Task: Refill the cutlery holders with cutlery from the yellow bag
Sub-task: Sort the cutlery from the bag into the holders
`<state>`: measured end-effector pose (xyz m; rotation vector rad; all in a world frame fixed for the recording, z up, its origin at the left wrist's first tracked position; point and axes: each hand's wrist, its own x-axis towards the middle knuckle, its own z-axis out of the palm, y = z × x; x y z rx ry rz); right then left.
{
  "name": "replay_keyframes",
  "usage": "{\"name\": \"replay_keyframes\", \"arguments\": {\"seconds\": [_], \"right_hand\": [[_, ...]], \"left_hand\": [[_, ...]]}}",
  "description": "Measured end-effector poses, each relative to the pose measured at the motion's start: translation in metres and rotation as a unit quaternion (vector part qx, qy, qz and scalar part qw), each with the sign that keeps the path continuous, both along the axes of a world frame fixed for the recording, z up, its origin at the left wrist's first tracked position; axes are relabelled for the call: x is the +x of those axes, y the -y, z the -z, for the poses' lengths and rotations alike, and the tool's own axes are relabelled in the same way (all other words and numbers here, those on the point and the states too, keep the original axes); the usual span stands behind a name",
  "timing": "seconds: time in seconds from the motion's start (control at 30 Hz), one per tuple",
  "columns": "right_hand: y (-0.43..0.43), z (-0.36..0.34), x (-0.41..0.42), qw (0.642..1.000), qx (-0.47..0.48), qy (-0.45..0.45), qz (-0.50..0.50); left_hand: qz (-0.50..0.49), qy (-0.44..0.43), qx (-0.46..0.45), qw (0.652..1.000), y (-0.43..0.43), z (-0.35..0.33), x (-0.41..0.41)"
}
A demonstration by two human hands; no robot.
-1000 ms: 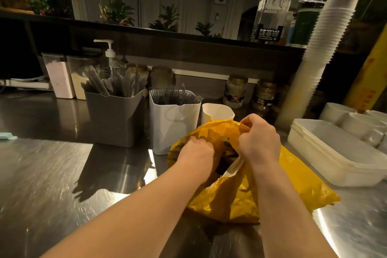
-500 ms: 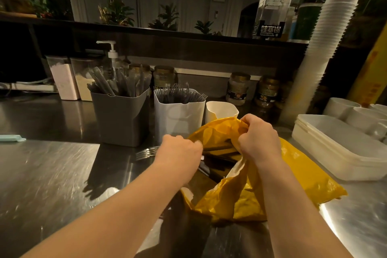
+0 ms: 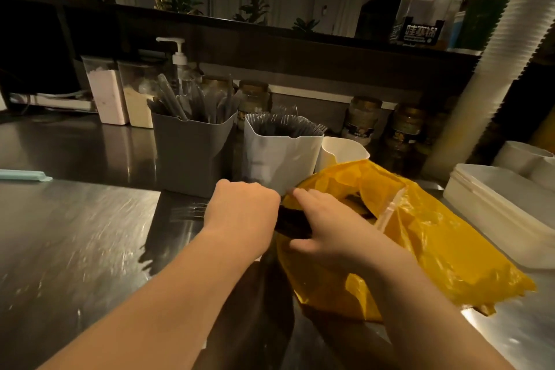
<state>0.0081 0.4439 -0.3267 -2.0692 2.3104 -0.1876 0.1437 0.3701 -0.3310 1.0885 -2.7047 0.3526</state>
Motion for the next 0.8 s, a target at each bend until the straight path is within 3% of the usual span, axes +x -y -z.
{"name": "replay_keyframes", "arguments": {"seconds": [0.2, 0.4, 0.5, 0.57, 0.63, 0.7, 0.8], "right_hand": [[0.013, 0.019, 0.004, 0.999, -0.043, 0.027, 0.007], [0.014, 0.020, 0.002, 0.988, -0.067, 0.140, 0.024], [0.013, 0.019, -0.010, 0.977, -0.086, 0.190, 0.054], [0.011, 0.017, -0.021, 0.960, -0.116, 0.246, 0.068], [0.010, 0.013, -0.031, 0.932, -0.162, 0.314, 0.080], [0.008, 0.008, -0.037, 0.876, -0.208, 0.420, 0.114], [0.003, 0.000, -0.038, 0.774, -0.264, 0.567, 0.097]], "left_hand": [[0.029, -0.032, -0.039, 0.998, -0.005, -0.002, -0.001], [0.052, -0.058, -0.076, 0.994, -0.004, -0.002, -0.005], [0.074, -0.115, -0.136, 0.981, 0.003, -0.001, -0.005], [0.114, -0.204, -0.191, 0.953, 0.007, -0.001, -0.004], [0.181, -0.327, -0.236, 0.897, 0.007, -0.001, -0.002], [0.243, -0.439, -0.195, 0.843, 0.001, 0.000, -0.002], [0.302, -0.428, -0.040, 0.851, -0.004, 0.010, -0.007]]}}
